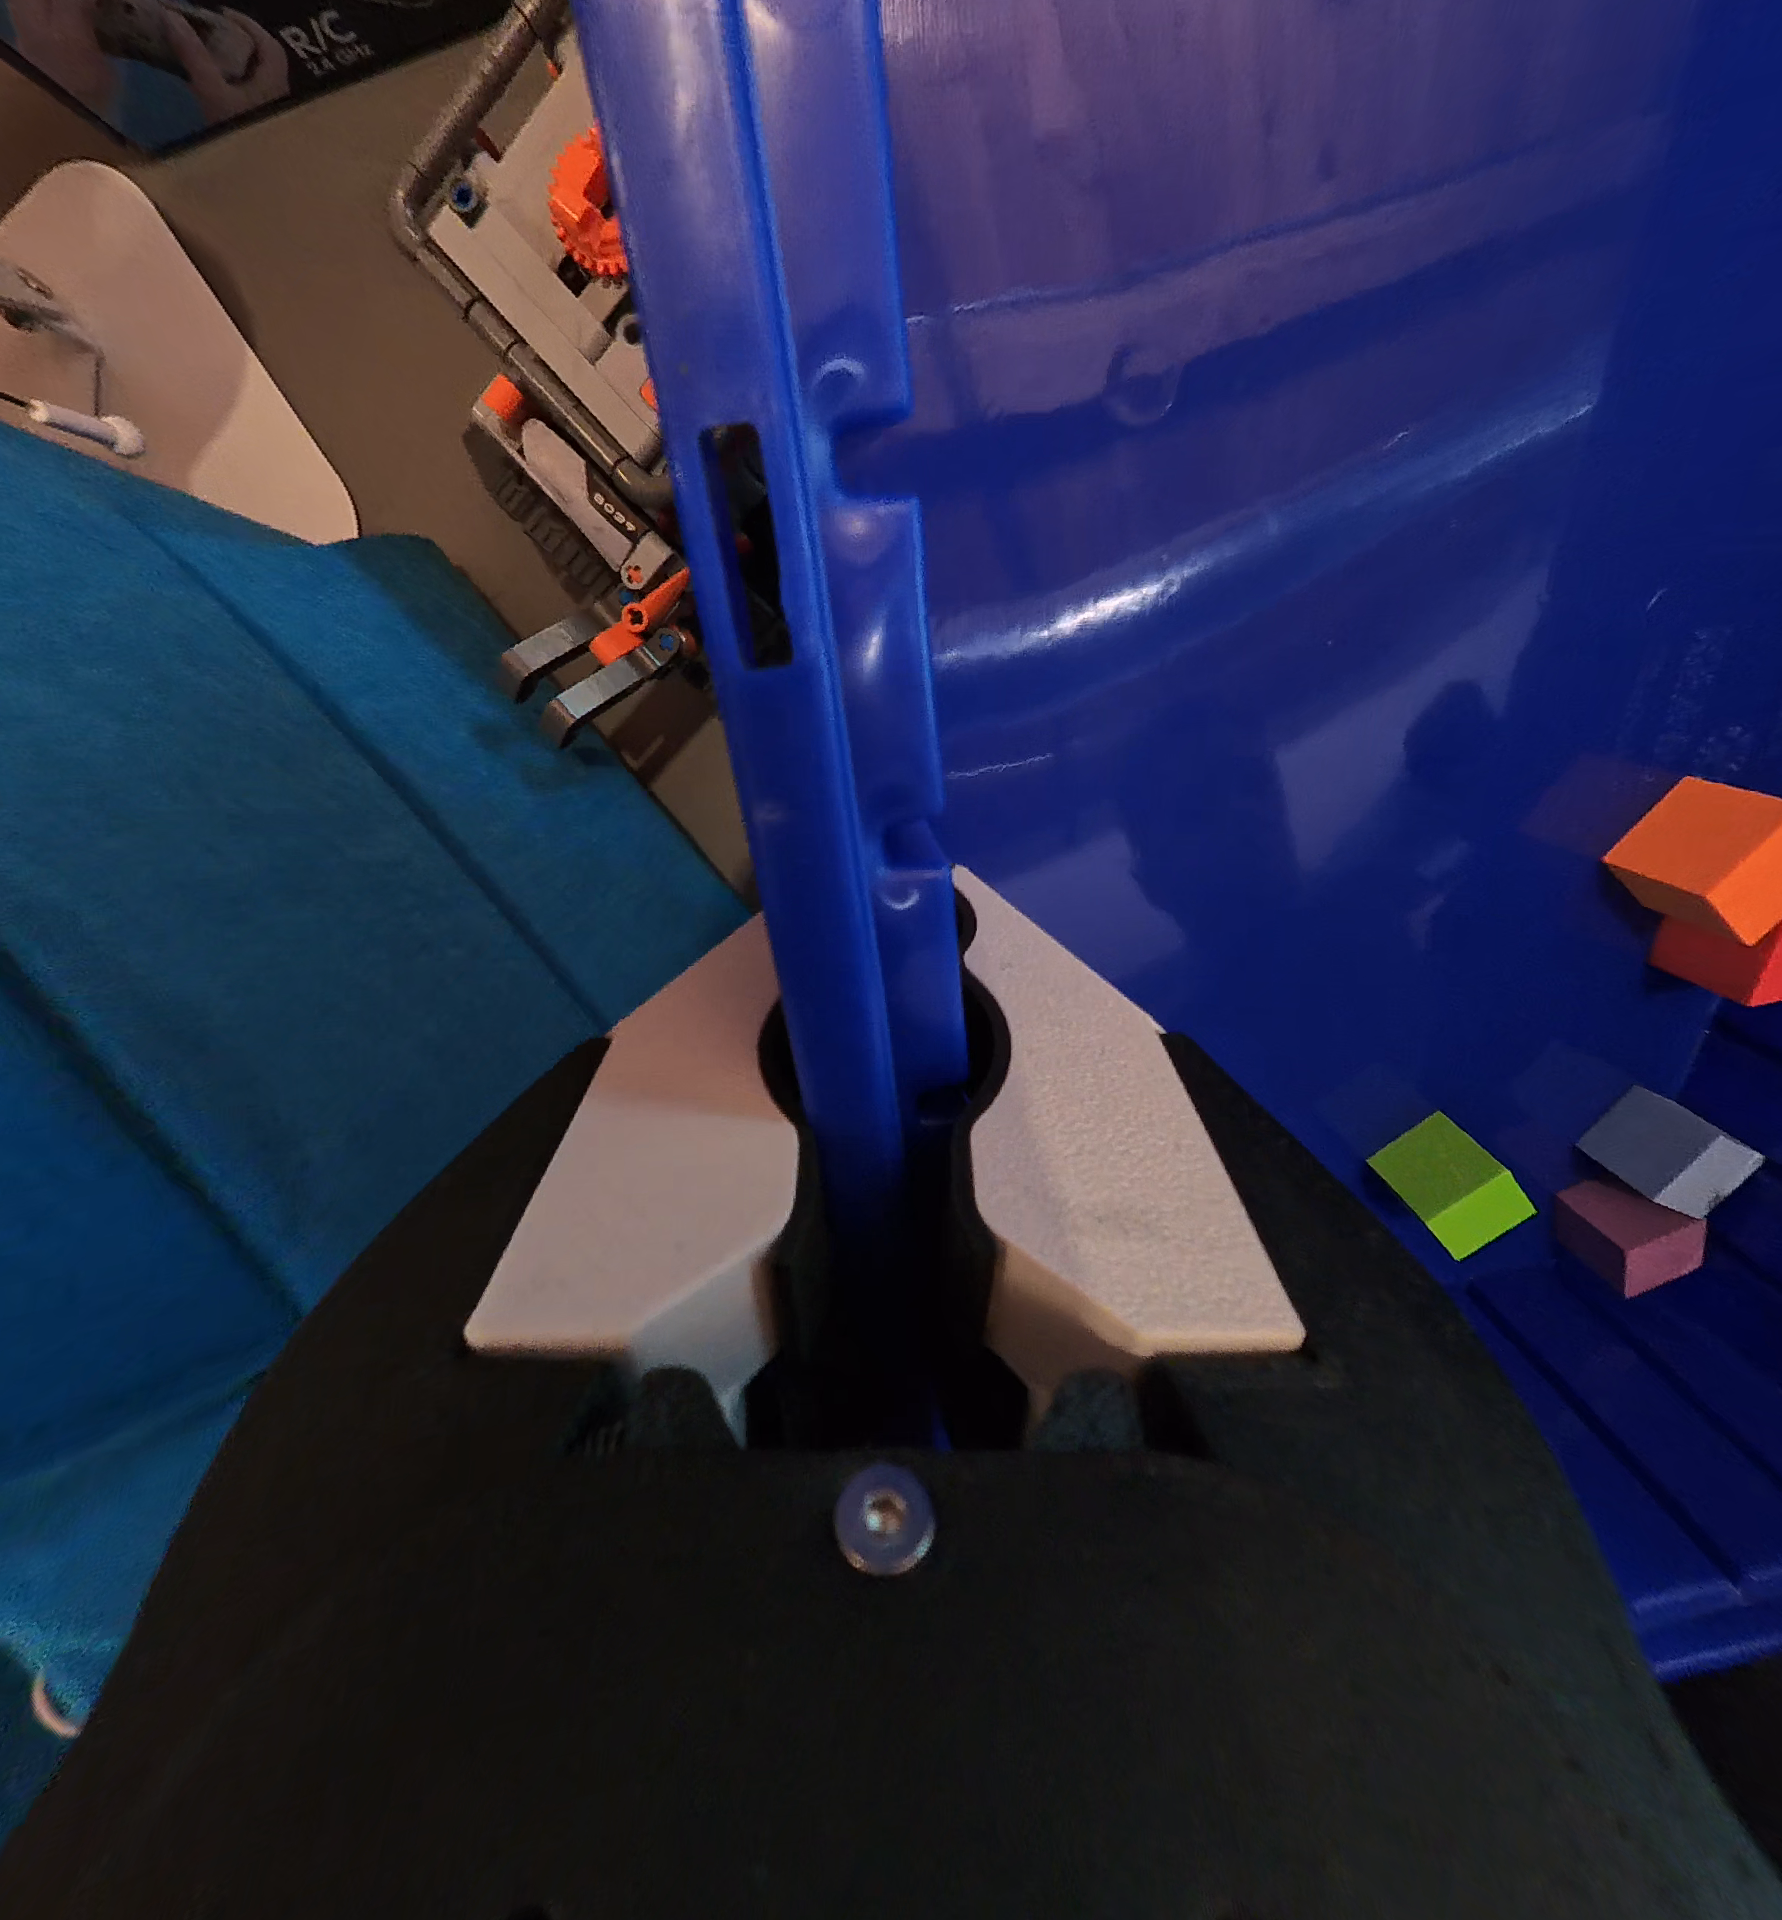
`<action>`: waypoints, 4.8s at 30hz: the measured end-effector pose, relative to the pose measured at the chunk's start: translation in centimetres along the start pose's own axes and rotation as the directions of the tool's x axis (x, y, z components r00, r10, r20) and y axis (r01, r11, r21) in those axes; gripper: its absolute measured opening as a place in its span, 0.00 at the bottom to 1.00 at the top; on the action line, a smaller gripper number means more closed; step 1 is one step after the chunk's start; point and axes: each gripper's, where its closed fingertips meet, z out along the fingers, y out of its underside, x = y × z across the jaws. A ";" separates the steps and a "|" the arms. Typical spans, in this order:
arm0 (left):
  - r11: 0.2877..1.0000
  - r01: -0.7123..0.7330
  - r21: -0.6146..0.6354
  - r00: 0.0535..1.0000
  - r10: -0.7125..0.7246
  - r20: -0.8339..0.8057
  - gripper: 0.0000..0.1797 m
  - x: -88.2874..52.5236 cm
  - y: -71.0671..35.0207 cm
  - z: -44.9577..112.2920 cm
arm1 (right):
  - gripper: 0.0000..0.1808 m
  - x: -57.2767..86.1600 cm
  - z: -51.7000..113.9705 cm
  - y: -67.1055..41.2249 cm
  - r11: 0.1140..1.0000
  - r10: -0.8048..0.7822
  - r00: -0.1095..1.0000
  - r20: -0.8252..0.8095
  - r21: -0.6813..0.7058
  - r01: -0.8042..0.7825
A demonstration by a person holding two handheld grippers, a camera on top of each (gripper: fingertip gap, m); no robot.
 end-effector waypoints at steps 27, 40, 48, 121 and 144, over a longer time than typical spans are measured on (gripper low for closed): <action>0.992 0.100 0.080 0.967 -0.116 0.228 0.08 5.1 12.1 -15.0 | 0.17 -10.3 -9.6 2.7 0.991 -0.133 0.949 0.285 0.041 0.126; 0.977 0.202 0.068 0.938 -0.213 0.272 0.08 10.0 30.1 -17.1 | 0.18 -20.1 -15.1 14.7 0.987 -0.122 0.890 0.439 -0.044 0.157; 0.953 0.288 0.097 0.893 -0.304 0.331 0.08 12.9 41.4 -18.2 | 0.17 -25.2 -17.5 22.4 0.976 -0.091 0.820 0.565 -0.113 0.186; 0.147 0.935 -0.323 0.229 -0.945 0.233 0.35 21.4 110.5 29.7 | 0.17 -22.5 -9.2 44.6 0.679 0.088 0.566 0.819 -0.465 0.568; 0.817 0.389 0.425 0.916 -0.391 -0.088 0.00 20.0 63.6 9.8 | 0.14 -16.1 -18.9 15.1 0.894 -0.436 0.798 0.416 0.101 0.436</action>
